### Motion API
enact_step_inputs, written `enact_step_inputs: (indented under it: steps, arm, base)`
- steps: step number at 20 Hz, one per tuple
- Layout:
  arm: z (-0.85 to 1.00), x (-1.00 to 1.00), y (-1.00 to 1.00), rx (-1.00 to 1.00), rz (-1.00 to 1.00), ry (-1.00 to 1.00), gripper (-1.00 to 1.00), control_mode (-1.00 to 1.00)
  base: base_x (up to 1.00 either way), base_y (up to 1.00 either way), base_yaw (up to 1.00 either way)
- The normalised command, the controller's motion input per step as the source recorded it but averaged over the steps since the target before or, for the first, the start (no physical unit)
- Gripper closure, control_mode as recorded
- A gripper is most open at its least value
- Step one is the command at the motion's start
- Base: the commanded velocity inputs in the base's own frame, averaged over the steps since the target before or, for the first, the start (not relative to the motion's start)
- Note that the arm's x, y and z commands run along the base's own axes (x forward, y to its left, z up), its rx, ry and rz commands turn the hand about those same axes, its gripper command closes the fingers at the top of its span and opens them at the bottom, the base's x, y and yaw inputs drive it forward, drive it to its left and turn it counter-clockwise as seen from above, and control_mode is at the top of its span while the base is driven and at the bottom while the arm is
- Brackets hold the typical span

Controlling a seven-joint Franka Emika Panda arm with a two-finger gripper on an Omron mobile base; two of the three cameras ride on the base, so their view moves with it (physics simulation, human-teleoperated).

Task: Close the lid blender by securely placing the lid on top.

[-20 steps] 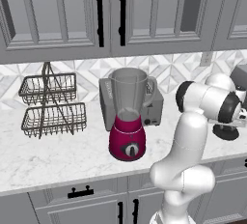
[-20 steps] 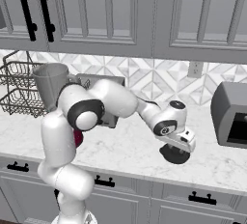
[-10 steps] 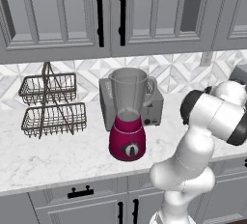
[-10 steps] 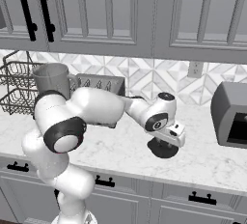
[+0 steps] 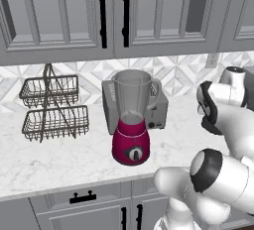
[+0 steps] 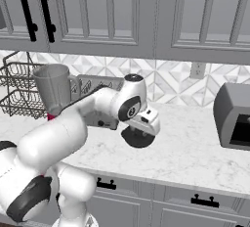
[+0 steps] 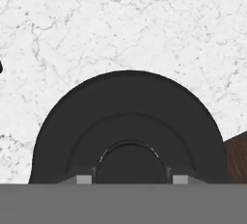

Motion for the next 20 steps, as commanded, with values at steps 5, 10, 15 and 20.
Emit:
enact_step_inputs:
  steps: [5,10,15,20]
  arm:
    - [1.0,-0.01,0.88,0.0,0.0,0.0,1.0,-1.0]
    - [1.0,-0.06,0.67,0.0,0.0,0.0,1.0,-1.0]
    - [1.0,-0.04,0.48,0.0,0.0,-0.03,1.0,-1.0]
    - [1.0,0.01,0.69,0.02,0.01,0.0,1.0,-1.0]
  base:
    - [0.0,0.0,0.0]
    - [0.0,0.0,0.0]
    - [0.0,0.0,0.0]
    - [0.0,0.0,0.0]
